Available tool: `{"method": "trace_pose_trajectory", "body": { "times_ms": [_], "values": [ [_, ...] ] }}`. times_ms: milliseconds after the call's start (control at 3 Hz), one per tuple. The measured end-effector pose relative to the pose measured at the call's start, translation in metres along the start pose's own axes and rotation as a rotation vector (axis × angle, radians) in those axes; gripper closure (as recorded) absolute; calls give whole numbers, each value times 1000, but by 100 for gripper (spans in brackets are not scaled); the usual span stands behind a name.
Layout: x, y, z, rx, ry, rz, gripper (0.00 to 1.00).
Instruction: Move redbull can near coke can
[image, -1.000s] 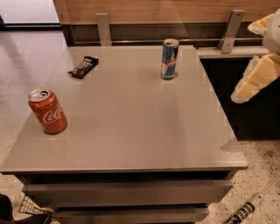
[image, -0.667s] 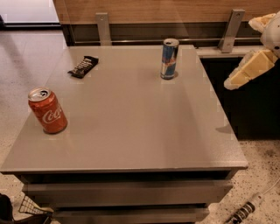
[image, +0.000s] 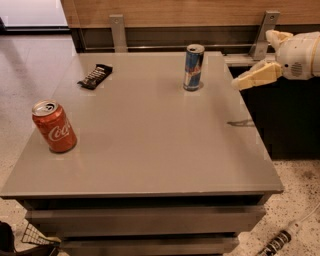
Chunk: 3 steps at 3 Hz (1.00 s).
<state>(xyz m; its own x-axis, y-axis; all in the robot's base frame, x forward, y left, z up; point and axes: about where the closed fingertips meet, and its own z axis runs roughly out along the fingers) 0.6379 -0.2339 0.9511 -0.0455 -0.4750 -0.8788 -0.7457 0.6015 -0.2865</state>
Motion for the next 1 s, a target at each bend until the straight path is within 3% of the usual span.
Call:
{"method": "trace_pose_trajectory", "body": {
  "times_ms": [333, 667, 1000],
  "values": [
    [2, -3, 30, -37, -140, 87, 0],
    [-3, -10, 53, -67, -230, 140, 0],
    [-3, -10, 53, -67, -230, 140, 0]
  ]
}}
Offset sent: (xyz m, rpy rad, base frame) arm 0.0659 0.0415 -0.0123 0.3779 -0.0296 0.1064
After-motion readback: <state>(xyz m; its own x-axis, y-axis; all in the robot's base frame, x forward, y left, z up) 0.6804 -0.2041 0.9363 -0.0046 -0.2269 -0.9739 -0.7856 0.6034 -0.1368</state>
